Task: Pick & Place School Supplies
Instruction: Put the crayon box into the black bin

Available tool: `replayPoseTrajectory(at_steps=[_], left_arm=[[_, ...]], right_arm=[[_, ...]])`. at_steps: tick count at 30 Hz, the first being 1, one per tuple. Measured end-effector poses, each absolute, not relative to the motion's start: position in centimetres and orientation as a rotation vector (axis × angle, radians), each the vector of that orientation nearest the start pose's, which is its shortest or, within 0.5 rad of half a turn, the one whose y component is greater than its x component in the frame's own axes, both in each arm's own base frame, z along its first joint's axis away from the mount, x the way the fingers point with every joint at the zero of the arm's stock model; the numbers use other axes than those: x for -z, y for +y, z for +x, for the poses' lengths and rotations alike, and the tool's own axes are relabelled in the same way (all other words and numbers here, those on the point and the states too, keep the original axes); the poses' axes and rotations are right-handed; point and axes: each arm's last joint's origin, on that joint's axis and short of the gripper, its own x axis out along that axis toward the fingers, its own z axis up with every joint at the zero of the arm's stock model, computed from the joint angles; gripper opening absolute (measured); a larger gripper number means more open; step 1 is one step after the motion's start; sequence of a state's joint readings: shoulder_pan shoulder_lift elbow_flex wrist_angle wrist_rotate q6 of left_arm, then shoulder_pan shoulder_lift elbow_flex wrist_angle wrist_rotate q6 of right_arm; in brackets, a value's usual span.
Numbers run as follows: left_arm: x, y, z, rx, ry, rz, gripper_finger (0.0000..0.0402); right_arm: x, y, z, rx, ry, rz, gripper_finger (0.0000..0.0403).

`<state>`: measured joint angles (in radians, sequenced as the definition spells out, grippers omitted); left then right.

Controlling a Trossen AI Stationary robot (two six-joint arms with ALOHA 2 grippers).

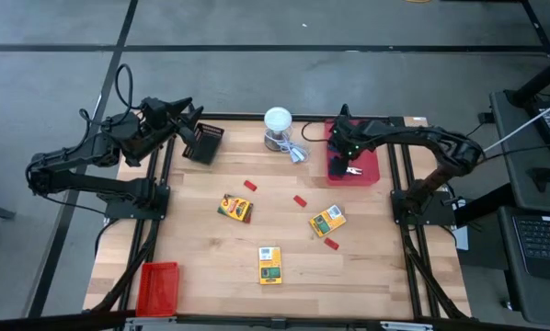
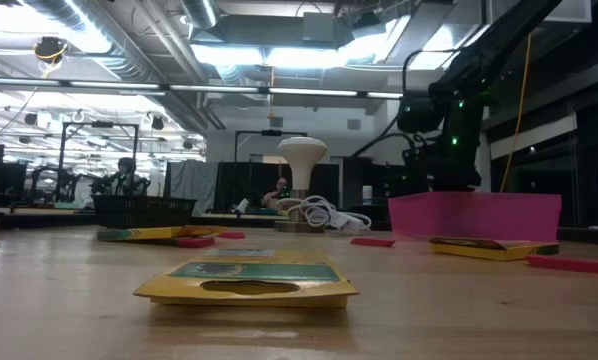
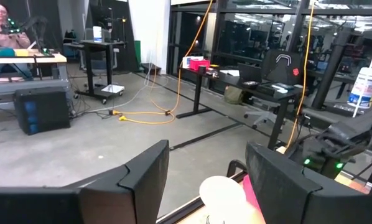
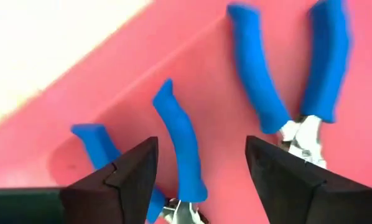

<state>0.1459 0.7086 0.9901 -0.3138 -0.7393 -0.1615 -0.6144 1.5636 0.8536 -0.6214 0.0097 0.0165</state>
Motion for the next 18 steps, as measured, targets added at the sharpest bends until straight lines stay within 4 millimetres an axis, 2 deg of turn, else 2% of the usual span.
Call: replayPoseTrajectory(at_steps=[3,6,10,14,18], left_arm=[[-39.8,3.8,12.3,-0.887,-0.036,-0.140,0.0210],[-39.6,3.8,12.3,-0.905,-0.021,-0.134,0.0210],[-39.1,3.8,12.2,-0.902,0.039,-0.120,0.0210],[-38.7,3.7,12.3,-0.835,0.085,-0.120,0.0210],[-37.9,3.6,12.2,-0.817,0.153,-0.140,0.0210]], right_arm=[[-17.9,-15.0,21.2,0.568,1.205,0.435,0.0237],[-20.2,-14.2,20.8,0.503,1.066,0.512,0.0226],[-23.7,-12.5,20.8,0.222,0.814,0.673,0.0211],[-27.5,-10.3,21.8,-0.153,0.558,0.802,0.0200],[-30.3,-7.7,22.6,-0.301,0.431,0.818,0.0193]])
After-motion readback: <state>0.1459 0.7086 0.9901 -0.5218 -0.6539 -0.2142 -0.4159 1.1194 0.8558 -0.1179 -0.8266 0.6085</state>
